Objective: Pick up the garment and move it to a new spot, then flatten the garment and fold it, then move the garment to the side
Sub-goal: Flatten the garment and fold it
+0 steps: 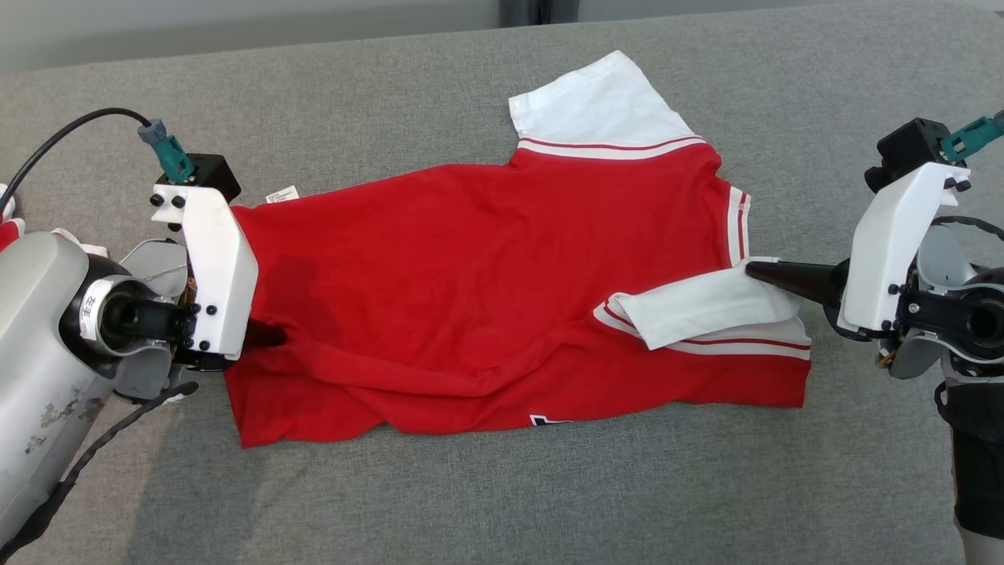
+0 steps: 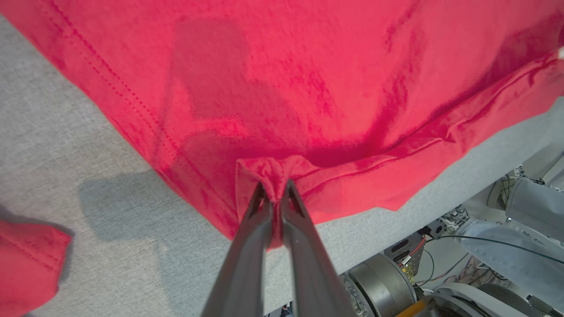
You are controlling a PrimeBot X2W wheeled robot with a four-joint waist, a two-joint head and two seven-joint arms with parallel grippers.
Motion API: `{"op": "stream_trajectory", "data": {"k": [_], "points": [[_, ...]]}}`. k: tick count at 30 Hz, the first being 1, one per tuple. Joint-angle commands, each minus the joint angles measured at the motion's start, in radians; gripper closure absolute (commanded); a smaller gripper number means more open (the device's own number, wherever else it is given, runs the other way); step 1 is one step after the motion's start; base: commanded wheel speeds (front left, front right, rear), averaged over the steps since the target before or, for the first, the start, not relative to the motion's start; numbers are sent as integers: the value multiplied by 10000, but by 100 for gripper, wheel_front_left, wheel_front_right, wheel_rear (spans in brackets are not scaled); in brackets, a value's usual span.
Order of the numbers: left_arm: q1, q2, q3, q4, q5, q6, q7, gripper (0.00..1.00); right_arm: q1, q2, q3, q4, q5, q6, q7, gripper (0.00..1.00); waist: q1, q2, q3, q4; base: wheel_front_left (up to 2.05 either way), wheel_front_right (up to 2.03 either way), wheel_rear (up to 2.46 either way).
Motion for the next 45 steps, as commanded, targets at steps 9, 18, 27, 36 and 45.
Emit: {"op": "stream_trajectory", "data": {"k": [9, 18, 27, 36, 45], "points": [[330, -138, 252, 529, -103, -586, -943, 0, 426, -231, 165, -24, 492, 1, -2054, 0, 1, 0, -814, 80, 0, 0, 0], [1874, 201, 1394, 10, 1376, -718, -6190, 0, 1861, -1102, 945, -1379, 757, 1, -6543, 0, 1, 0, -1693, 141, 0, 0, 0], [4726, -145, 1979, -1442, 2567, 668, -10715, 0, 3873, -1234, 982, -1382, 136, 1, -10081, 0, 1, 0, -1882, 268, 0, 0, 0], [6342, -625, 1524, -1852, 2696, 1528, -11233, 0, 4698, -1096, 790, -120, -57, 1, -10491, 0, 1, 0, -1779, 368, 0, 0, 0], [5963, -739, 895, -1101, 2600, 1637, -9921, 0, 3786, -1106, 1586, 1911, 313, 1, -9707, 0, 1, 0, -1482, 431, 0, 0, 0]]}}
